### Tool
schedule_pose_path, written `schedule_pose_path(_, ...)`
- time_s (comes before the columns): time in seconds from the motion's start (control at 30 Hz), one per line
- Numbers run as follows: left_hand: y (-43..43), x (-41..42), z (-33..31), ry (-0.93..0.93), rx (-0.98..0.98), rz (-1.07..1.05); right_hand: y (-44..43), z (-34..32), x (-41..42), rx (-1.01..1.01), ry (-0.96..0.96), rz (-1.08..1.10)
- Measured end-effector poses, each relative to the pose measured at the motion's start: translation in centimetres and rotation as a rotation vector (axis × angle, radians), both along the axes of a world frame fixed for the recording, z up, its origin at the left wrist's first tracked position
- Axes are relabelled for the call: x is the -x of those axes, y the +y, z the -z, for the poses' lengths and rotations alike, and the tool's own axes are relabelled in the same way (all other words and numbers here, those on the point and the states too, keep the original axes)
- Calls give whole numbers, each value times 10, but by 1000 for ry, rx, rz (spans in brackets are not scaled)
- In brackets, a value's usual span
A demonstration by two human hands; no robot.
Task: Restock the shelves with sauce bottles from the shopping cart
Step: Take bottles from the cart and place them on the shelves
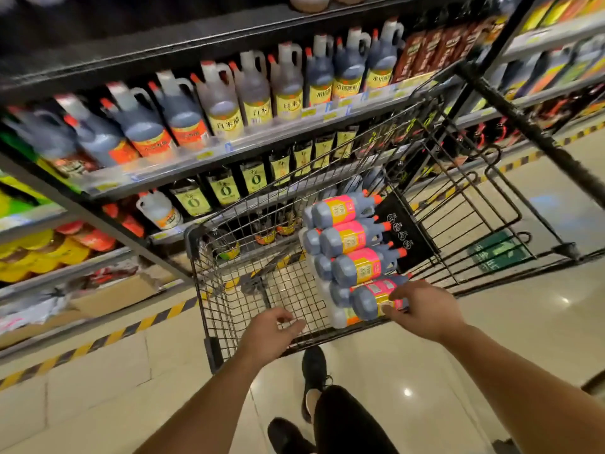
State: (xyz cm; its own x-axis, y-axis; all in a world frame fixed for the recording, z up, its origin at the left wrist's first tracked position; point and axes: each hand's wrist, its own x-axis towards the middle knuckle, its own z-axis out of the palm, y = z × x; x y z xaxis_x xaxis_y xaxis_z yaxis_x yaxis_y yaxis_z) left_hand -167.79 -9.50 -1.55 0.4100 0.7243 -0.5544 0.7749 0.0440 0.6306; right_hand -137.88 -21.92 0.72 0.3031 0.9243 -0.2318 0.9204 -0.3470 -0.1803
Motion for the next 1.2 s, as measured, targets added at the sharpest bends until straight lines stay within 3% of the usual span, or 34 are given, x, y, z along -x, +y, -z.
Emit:
schedule_pose_path(0.4, 119, -4, -44, 46, -40, 186, 117, 17, 62, 49, 269, 67)
schedule_pose_path(0.67, 184, -30, -44, 54, -108, 351, 135, 17, 90, 12, 398, 262)
schedule_pose_path(0.97, 253, -35, -17, -25, -100, 589, 166, 18, 149, -186, 320, 685)
schedule_pose_path(1.2, 306, -14, -34, -123, -141, 839, 202, -20, 204, -313, 250, 973)
